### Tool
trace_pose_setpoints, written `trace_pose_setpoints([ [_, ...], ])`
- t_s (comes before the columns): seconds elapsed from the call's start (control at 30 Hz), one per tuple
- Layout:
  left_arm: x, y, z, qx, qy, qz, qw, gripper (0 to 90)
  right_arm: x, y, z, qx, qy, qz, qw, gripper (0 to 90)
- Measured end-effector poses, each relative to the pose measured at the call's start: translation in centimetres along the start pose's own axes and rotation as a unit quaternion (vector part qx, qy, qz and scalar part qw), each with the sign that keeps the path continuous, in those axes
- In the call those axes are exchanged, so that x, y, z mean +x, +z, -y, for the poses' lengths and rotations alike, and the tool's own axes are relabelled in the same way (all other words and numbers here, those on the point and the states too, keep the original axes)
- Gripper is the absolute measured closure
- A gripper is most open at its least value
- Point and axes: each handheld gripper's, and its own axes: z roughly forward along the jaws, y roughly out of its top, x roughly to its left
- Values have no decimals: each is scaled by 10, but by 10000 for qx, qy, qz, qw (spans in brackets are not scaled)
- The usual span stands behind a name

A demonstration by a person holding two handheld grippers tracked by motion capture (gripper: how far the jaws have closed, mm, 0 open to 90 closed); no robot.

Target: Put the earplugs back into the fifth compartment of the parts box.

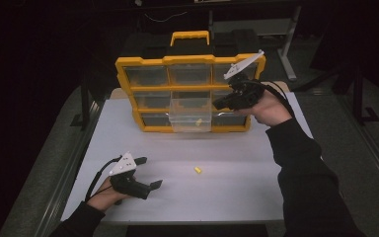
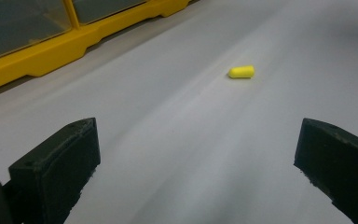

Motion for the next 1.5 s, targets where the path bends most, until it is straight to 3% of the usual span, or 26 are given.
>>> trace_pose_setpoints([
  [0.27, 0, 0, 0, 9, -2, -3, 10000, 0, 1, 0, 20, 28, 53, 48, 10000, 872],
  [0.87, 0, 0, 0, 20, 12, -8, 10000, 0, 9, 23, 61, 77, 276, 286, 9992, 477],
  [1.03, 0, 0, 0, 19, 14, -8, 10000, 0, 13, 33, 71, 144, 354, 259, 9989, 383],
  [1.27, 1, 0, 0, 24, 26, -10, 10000, 0, 21, 48, 87, 221, 393, 184, 9988, 284],
  [1.5, 0, -1, 0, 26, 37, -17, 10000, 0, 28, 60, 104, 243, 442, 166, 9986, 267],
])
